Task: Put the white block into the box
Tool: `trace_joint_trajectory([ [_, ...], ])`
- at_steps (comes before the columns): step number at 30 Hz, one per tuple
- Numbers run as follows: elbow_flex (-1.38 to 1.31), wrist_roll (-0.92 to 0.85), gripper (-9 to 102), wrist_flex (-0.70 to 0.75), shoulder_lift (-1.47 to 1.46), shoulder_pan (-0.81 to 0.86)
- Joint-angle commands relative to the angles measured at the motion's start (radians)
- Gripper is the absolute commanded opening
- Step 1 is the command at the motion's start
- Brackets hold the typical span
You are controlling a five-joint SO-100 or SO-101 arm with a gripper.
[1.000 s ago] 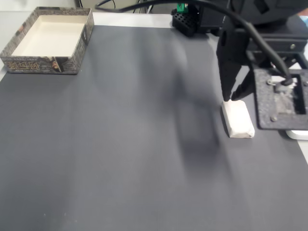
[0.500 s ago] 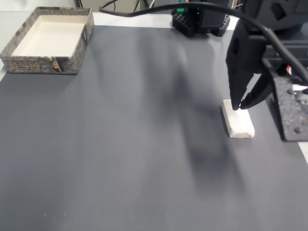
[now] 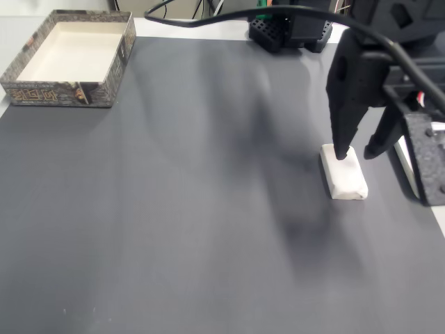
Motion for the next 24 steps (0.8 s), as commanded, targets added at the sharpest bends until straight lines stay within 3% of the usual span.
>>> trace_joint_trajectory([
  [1, 0.002, 0.008, 19, 0.009, 0.058, 0.017],
  [24, 0.057, 0.031, 26, -0.031, 0.112, 0.06],
])
